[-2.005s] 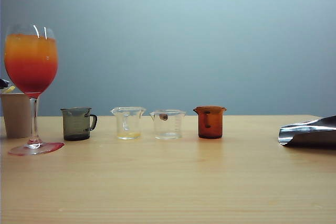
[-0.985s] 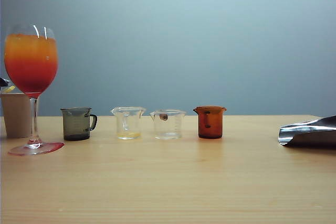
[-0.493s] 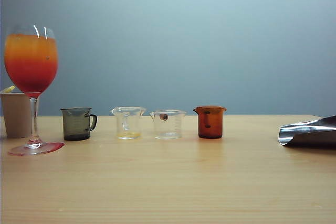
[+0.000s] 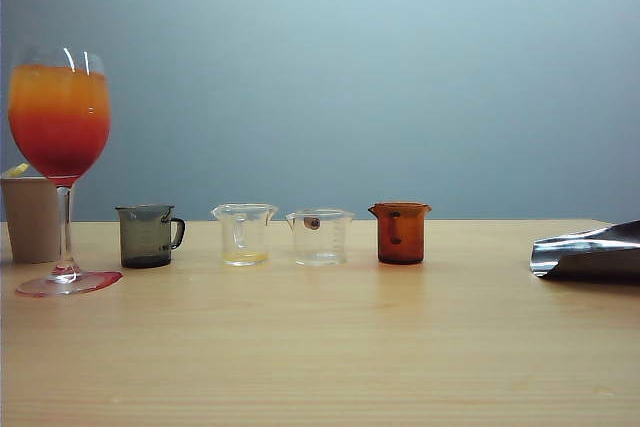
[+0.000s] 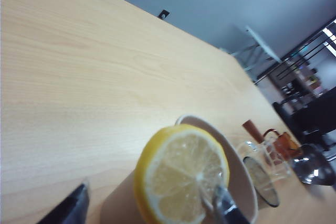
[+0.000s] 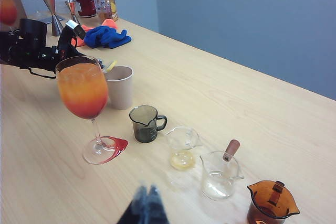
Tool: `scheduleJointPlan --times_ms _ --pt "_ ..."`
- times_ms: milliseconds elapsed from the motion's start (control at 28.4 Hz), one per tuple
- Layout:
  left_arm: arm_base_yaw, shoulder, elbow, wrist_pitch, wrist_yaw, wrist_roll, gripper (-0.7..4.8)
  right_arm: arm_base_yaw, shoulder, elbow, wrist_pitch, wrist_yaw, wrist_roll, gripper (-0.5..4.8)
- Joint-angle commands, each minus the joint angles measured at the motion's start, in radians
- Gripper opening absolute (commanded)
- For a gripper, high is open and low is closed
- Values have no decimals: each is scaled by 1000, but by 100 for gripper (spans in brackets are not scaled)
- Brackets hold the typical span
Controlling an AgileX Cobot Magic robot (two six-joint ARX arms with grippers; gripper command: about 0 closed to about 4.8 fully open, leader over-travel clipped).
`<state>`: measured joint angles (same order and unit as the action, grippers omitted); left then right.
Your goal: Pick up the lemon slice from the paper cup on the left and carefully insert it into the rim of the goblet.
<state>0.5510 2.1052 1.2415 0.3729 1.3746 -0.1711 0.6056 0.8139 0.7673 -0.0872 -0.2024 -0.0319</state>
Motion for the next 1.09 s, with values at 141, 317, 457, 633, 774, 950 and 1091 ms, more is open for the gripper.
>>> scheduleJointPlan --times_ms 141,317,457,633,774,950,1091 --pt "-13 33 68 30 47 -94 311 0 -3 9 17 2 -3 -5" --pt "-26 40 73 27 74 -146 312 0 -3 9 17 2 -3 -5" --pt "-32 51 74 28 84 -188 315 0 -3 9 17 2 -3 -5" --pt "-42 52 74 30 92 -207 315 0 -3 9 17 1 -3 -5" --pt "-44 52 74 30 97 -207 314 0 -3 9 17 1 -3 -5" --pt "-50 52 74 49 111 -207 309 0 -3 9 16 2 -3 -5" --pt "-54 52 74 56 111 -207 305 0 -3 9 16 2 -3 -5"
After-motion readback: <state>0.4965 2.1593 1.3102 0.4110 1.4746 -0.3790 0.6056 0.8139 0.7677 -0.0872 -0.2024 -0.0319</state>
